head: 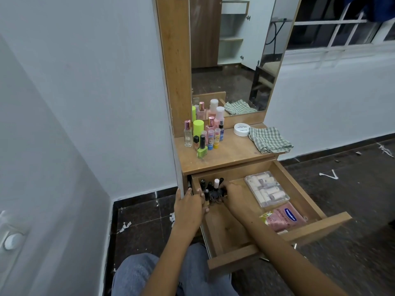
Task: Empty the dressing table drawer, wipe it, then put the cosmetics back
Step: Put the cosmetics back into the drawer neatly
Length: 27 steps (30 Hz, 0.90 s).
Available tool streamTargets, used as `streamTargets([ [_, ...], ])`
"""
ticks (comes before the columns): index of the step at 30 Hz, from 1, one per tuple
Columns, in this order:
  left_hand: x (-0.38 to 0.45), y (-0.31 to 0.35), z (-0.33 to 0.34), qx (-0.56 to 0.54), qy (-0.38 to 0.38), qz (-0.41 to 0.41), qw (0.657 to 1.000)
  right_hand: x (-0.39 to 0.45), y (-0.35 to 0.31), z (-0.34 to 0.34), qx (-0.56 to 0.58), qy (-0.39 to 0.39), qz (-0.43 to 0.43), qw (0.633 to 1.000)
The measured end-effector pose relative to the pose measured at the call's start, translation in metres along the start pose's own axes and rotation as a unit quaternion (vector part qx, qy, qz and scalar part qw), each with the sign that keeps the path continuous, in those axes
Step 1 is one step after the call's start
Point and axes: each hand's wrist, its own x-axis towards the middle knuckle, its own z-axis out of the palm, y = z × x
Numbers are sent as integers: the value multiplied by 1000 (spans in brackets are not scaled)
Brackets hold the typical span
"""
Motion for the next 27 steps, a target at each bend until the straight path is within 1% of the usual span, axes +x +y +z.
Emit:
streamTargets([
  [4, 1, 1, -1, 12, -2, 2, 1000, -1, 1, 0, -1, 12, -3, 1000],
  [9, -1, 0, -1, -3, -7, 1, 1000, 1, 3, 2, 39, 16, 16, 999],
  [13, -2, 1, -3, 2, 8, 1, 1000, 2, 10, 1, 76, 27, 40, 996],
  [16, -1, 1, -4, 11, 16, 6, 1000, 2, 16, -4, 94, 76, 46, 992],
  [19, -2, 1, -5, 10, 28, 8, 1000, 7, 13, -11, 121, 133, 25, 983],
  [24, -3, 3, -14, -8, 34, -13, 999, 35, -15, -24, 179, 159, -1, 971],
  [27, 0, 5, -15, -7, 24, -23, 999, 51, -28, -30, 207, 221, 10, 953],
])
